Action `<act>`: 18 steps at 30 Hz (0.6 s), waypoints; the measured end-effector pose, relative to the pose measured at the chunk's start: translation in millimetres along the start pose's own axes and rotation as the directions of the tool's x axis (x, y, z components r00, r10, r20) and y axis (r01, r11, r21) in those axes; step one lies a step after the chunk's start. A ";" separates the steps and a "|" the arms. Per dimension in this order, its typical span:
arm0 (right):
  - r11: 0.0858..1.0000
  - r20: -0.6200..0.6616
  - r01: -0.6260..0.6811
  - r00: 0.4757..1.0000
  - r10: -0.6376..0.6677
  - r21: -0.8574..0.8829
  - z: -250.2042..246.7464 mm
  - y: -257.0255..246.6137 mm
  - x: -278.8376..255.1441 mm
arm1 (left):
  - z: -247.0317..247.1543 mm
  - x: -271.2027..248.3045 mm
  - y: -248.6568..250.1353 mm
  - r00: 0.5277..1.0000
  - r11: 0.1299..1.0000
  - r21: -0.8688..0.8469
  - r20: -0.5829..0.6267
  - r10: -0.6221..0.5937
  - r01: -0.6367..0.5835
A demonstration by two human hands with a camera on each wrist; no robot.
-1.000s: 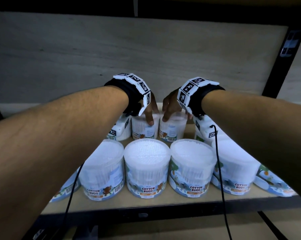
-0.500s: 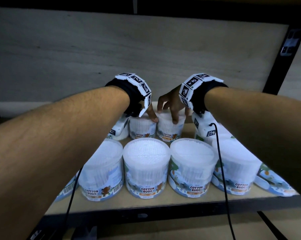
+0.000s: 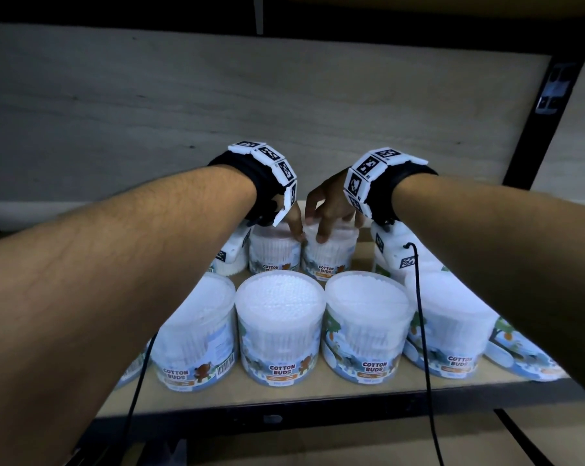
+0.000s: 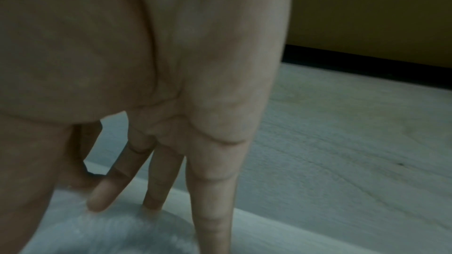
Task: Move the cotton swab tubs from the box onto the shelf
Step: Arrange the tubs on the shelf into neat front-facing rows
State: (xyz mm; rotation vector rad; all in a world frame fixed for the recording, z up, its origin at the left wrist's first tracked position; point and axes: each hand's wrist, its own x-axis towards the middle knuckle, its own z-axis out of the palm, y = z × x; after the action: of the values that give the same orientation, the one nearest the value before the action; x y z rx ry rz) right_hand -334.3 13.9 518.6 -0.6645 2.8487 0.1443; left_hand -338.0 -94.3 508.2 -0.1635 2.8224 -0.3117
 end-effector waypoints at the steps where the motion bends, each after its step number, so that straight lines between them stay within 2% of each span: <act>1: 1.000 0.018 -0.005 1.000 0.005 0.024 -0.6 -0.6 -0.5 | 0.3 -5.3 1.4 1.000 1.000 -0.011 -0.010 0.010 -0.010; 4: 0.997 0.074 -0.021 0.997 0.015 0.072 -1.4 -2.3 -1.5 | 0.0 -25.2 6.2 0.997 0.995 -0.082 -0.054 0.050 -0.054; 7: 0.995 0.116 -0.042 0.993 0.032 0.091 -1.5 -2.4 -1.9 | -1.6 -40.6 8.5 0.997 0.997 -0.039 -0.045 0.068 -0.070; 18: 0.991 0.147 -0.043 0.989 0.024 0.130 0.9 0.8 -9.6 | 0.4 -78.6 11.4 0.998 0.998 -0.023 -0.010 0.056 -0.056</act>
State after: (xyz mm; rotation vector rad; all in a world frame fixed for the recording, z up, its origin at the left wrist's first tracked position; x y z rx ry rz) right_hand -326.0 18.9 519.9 -0.5554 2.7024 0.0067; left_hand -264.2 -72.0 527.0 -0.0881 2.8345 -0.2673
